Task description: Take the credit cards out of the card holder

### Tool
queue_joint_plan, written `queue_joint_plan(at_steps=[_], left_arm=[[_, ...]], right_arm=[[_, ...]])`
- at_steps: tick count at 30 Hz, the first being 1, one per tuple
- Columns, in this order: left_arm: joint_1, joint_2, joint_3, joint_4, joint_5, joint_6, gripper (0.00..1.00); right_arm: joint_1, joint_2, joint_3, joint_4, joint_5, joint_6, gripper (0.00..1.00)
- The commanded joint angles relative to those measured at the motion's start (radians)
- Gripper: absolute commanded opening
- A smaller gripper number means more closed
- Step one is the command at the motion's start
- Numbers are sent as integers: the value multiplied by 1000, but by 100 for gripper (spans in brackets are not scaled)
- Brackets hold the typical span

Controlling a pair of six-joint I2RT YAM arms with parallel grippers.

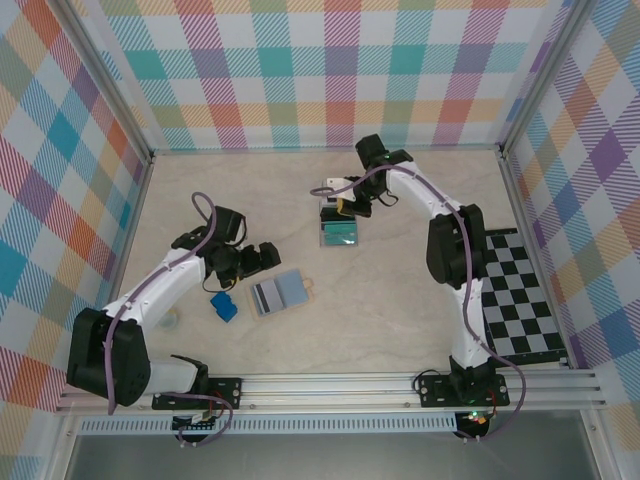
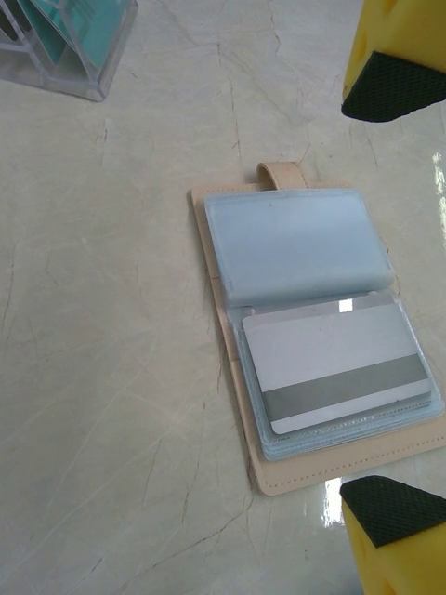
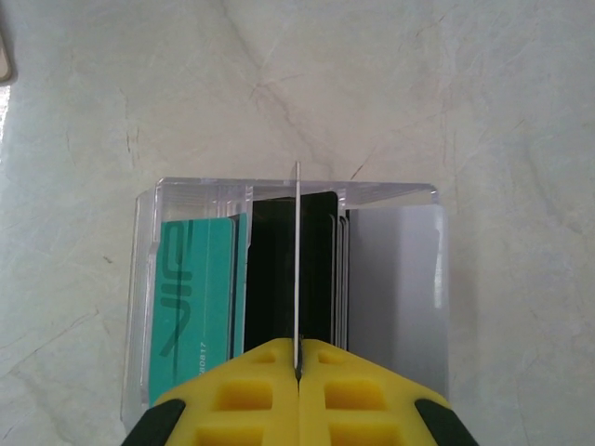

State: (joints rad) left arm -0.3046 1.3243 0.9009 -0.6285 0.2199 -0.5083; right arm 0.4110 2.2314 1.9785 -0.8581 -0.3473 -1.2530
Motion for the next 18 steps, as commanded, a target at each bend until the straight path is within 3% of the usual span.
queue_joint_plan(at_steps=[1, 18], left_arm=[[15, 17, 16, -9, 19, -12, 100], [15, 27, 15, -8, 22, -7, 100]], right_arm=[[-8, 21, 6, -33, 0, -42, 1], [-6, -14, -20, 54, 49, 35, 21]])
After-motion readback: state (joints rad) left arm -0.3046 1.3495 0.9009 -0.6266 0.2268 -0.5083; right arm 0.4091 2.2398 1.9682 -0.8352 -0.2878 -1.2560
